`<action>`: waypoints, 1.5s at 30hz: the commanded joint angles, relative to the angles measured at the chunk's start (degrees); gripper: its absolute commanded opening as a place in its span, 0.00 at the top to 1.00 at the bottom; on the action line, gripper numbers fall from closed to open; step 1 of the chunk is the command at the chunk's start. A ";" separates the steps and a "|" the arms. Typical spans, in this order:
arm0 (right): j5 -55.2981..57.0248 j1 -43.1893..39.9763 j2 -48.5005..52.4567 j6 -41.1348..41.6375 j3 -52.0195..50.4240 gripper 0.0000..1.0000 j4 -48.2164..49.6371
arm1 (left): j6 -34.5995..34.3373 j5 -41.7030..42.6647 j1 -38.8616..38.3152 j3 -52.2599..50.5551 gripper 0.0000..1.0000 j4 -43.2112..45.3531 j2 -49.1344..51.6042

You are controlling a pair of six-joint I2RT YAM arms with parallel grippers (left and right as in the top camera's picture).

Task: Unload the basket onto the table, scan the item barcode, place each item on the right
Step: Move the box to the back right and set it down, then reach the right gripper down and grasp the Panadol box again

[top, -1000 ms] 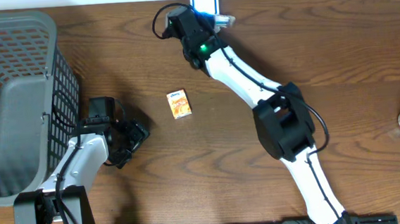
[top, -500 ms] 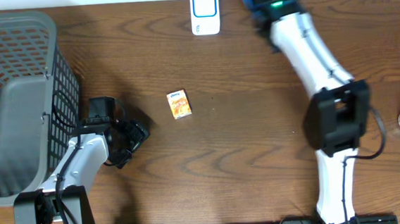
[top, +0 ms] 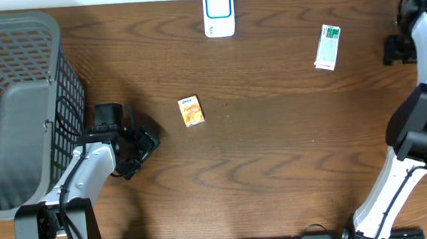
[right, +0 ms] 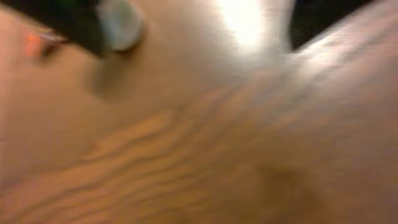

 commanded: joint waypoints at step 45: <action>-9.81 18.18 11.80 44.94 1.38 0.01 9.14 | 0.76 -10.82 1.38 -7.17 0.18 -2.43 6.78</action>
